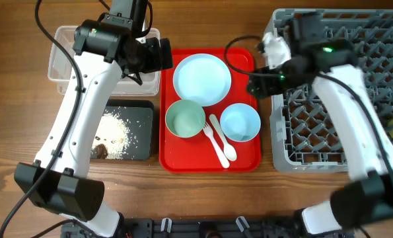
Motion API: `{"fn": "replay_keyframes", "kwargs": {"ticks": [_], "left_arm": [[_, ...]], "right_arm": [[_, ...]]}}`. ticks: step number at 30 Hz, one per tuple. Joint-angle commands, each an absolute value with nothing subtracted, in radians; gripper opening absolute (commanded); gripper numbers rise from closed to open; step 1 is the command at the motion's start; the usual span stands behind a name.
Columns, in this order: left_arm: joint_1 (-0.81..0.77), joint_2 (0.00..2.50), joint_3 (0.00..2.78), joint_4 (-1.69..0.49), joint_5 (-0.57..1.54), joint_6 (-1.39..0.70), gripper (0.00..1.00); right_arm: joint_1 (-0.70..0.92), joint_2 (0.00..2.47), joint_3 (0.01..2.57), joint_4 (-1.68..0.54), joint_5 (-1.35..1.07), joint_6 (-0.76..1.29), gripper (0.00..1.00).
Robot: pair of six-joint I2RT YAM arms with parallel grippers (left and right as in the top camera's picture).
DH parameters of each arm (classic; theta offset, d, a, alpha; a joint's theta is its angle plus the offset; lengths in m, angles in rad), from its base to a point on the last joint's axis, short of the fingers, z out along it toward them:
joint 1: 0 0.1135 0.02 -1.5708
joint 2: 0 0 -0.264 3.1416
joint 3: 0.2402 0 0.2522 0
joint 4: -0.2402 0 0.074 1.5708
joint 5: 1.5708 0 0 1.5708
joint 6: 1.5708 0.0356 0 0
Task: Sort waste into correct bins and load items into the dishwasher rack
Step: 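Reach the right gripper to the small blue bowl and grasp its rim, then carry the small blue bowl into the dish rack and release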
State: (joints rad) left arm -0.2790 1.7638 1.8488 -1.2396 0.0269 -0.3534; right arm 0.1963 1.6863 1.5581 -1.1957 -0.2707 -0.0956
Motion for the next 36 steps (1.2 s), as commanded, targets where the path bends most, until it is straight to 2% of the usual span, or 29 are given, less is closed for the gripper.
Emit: {"fn": "replay_keyframes", "kwargs": {"ticks": [1,8,14,18,19,21,24,29,36], "left_arm": [[-0.274,1.760,1.851,-1.242,0.017,-0.355,0.99],[-0.274,1.760,1.851,-1.242,0.017,-0.355,1.00],[-0.274,1.760,1.851,-1.242,0.017,-0.355,1.00],[-0.274,1.760,1.851,-1.242,0.017,-0.355,1.00],[-0.274,1.760,1.851,-1.243,0.017,-0.355,0.99],[-0.274,1.760,1.851,-1.242,0.017,-0.355,1.00],[-0.274,1.760,1.851,-1.242,0.017,-0.355,0.99],[-0.274,1.760,1.851,-1.242,0.017,-0.355,0.99],[-0.274,1.760,1.851,-1.242,0.017,-0.355,1.00]], "right_arm": [[0.216,1.824,1.546,-1.238,-0.228,-0.061,0.74],[0.216,1.990,1.546,-1.249,-0.171,-0.006,0.72],[0.243,2.028,1.501,-1.204,-0.094,0.047,0.69],[0.249,2.028,1.455,-1.163,-0.089,0.064,0.63],[0.250,2.028,1.448,-1.159,-0.090,0.073,0.59],[0.250,2.028,1.437,-1.139,-0.104,0.082,0.44],[0.250,2.028,1.438,-1.130,-0.104,0.083,0.27],[0.250,2.027,1.438,-1.127,-0.104,0.081,0.06],[0.242,1.908,1.515,-1.142,-0.094,0.082,0.04]]}}
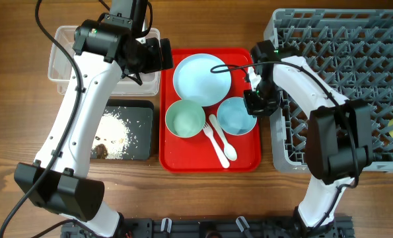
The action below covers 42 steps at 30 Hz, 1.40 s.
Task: Sort waste into correct bins and load items into the dishwasher rack
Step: 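Carry the small blue bowl into the dish rack and release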
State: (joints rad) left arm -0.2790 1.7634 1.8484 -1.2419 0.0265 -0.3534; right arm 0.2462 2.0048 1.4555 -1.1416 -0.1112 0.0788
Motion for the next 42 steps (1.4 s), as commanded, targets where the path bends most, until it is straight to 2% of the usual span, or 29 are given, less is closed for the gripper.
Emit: {"fn": "replay_keyframes", "kwargs": {"ticks": [1,4,9,15,24,33,38,39,42], "left_arm": [[-0.274,1.760,1.851,-1.242,0.017,-0.355,1.00],[-0.274,1.760,1.851,-1.242,0.017,-0.355,1.00],[-0.274,1.760,1.851,-1.240,0.017,-0.355,1.00],[-0.274,1.760,1.851,-1.232,0.017,-0.355,1.00],[-0.274,1.760,1.851,-1.229,0.017,-0.355,1.00],[-0.274,1.760,1.851,-1.224,0.017,-0.355,0.99],[-0.274,1.760,1.851,-1.223,0.017,-0.355,1.00],[-0.274,1.760,1.851,-1.222,0.017,-0.355,1.00],[-0.274,1.760,1.851,-1.219,0.017,-0.355,0.99]], "right_arm": [[0.233,1.867,1.530,-1.137,-0.071,0.083,0.04],[0.190,1.733,1.554,-1.097,0.064,0.097,0.04],[0.049,1.519,1.554,-0.876,0.334,0.096,0.04],[-0.100,1.489,1.554,-0.501,0.638,-0.220,0.04],[-0.264,1.656,1.554,-0.150,0.817,-0.654,0.04],[-0.359,1.982,1.552,0.154,1.135,-0.859,0.04],[-0.358,2.073,1.551,0.187,1.156,-0.858,0.04],[-0.346,2.107,1.549,0.152,1.164,-0.774,0.04],[-0.328,2.120,1.546,0.091,1.156,-0.704,0.04]]}}
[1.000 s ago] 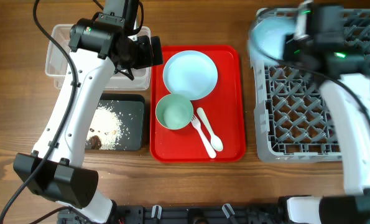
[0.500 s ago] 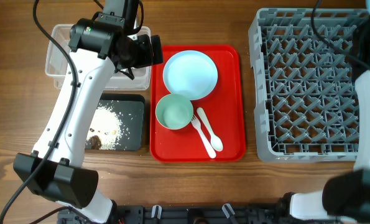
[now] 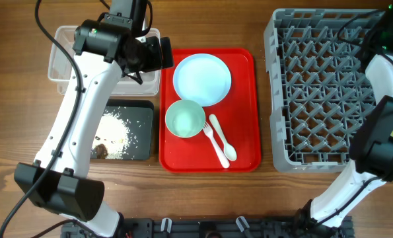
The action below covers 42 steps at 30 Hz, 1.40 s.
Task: Sort waste into correct bins and load items into the dishwasher rack
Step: 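Carry the small blue bowl into the dish rack and release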
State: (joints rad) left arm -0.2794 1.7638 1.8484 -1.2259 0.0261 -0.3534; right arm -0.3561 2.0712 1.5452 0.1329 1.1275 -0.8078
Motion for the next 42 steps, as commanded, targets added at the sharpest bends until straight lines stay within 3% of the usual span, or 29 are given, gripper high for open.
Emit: {"fn": "replay_keyframes", "kwargs": {"ticks": [1,16,17,21,24,28,36,42], "left_arm": [[-0.274,1.760,1.851,-1.217,0.017,-0.356,0.99],[-0.274,1.760,1.851,-1.212,0.017,-0.355,1.00],[-0.275,1.760,1.851,-1.212,0.017,-0.355,0.99],[-0.274,1.760,1.851,-1.212,0.017,-0.355,1.00],[-0.274,1.760,1.851,-1.211,0.017,-0.355,1.00],[-0.274,1.760,1.851,-1.209,0.017,-0.355,1.00],[-0.270,1.760,1.851,-1.222,0.017,-0.356,1.00],[-0.223,1.760,1.851,-1.266,0.017,-0.356,1.00]], "right_arm": [[-0.321,2.121,1.546,0.060,1.143,-0.680,0.04],[-0.245,2.120,1.546,-0.294,0.955,-0.302,0.07],[-0.243,2.118,1.546,-0.302,0.955,-0.285,0.10],[-0.234,2.088,1.546,-0.327,0.884,-0.280,0.44],[-0.232,2.033,1.546,-0.354,0.802,-0.258,0.57],[-0.232,1.894,1.546,-0.398,0.568,-0.260,0.68],[-0.157,1.613,1.546,-0.534,-0.132,-0.131,0.68],[0.040,1.594,1.546,-0.646,-0.279,-0.021,0.68]]}}
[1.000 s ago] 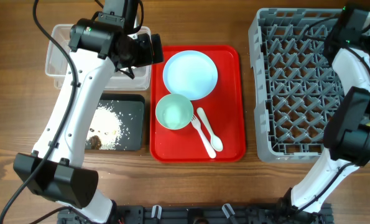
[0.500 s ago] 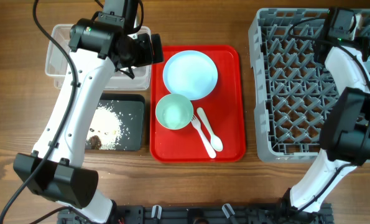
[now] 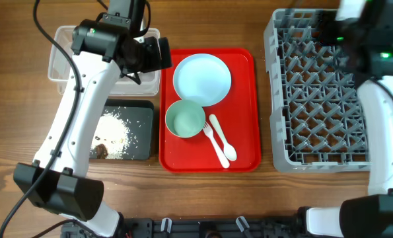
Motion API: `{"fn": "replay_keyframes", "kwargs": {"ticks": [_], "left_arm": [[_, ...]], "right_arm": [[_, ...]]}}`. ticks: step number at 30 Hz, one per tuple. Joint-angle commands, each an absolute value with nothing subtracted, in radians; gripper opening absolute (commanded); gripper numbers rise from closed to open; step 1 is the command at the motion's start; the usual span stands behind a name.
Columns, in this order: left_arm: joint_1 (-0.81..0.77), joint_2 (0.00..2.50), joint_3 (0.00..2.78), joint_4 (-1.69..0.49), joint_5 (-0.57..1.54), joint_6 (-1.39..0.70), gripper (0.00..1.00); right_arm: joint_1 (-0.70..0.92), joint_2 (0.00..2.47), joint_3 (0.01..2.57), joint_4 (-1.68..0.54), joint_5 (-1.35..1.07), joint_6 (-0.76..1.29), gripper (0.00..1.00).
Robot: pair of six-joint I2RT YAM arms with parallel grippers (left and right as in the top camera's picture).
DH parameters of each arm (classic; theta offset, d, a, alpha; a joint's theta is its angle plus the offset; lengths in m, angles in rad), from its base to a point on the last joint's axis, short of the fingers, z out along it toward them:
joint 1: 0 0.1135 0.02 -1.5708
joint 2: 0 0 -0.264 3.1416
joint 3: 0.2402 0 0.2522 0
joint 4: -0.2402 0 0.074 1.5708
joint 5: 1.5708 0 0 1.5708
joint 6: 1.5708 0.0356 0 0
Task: Sort waste into correct bins and load items into the dishwasher rack
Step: 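Carry the small blue bowl into the dish rack and release, then grasp the edge of the large blue plate with the right gripper, lift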
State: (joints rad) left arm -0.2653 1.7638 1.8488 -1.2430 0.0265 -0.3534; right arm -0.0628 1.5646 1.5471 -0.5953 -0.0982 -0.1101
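A red tray [image 3: 246,99] holds a pale blue plate [image 3: 202,78], a green bowl [image 3: 185,119] and a white fork and spoon [image 3: 219,140]. The grey dishwasher rack [image 3: 318,92] stands to its right. No blue bowl shows in the overhead view. My left gripper [image 3: 135,69] hangs over the right end of the clear bin [image 3: 64,53], its fingers mostly hidden under the wrist. My right gripper [image 3: 323,28] is over the rack's far edge. The wrist hides its jaws, and whether it holds anything.
A black tray [image 3: 137,112] with white crumbs and a dark scrap lies in front of the clear bin, left of the red tray. The arms' cables loop over the top of the table. Bare wooden table runs along the front edge.
My right arm has moved from the far right edge of the view to above the rack's far side. The left arm and the things on the red tray have not moved.
The blue bowl sat on the red tray with my right gripper near the rack's left edge. Then the gripper was down at the bowl. Then the bowl was gone from the tray and the arm was far right. Now the arm is over the rack.
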Motion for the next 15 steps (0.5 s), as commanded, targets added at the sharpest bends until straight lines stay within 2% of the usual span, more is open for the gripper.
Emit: {"fn": "replay_keyframes", "kwargs": {"ticks": [1,4,7,10,15], "left_arm": [[-0.209,1.760,1.851,-1.274,0.017,-0.359,1.00],[-0.163,1.760,1.851,-1.296,0.017,-0.391,1.00],[-0.114,1.760,1.851,-1.309,0.018,-0.427,1.00],[-0.092,1.760,1.851,-1.310,0.021,-0.427,1.00],[-0.091,1.760,1.851,-1.310,0.021,-0.427,1.00]], "right_arm": [[0.078,1.606,1.546,-0.666,-0.278,-0.023,0.68],[0.165,1.659,1.546,-0.698,-0.272,-0.002,0.67],[0.229,1.739,1.546,-0.706,-0.185,0.110,0.65],[0.262,1.821,1.546,-0.700,-0.178,0.200,0.56],[0.299,1.962,1.546,-0.677,-0.146,0.340,0.54]]}}
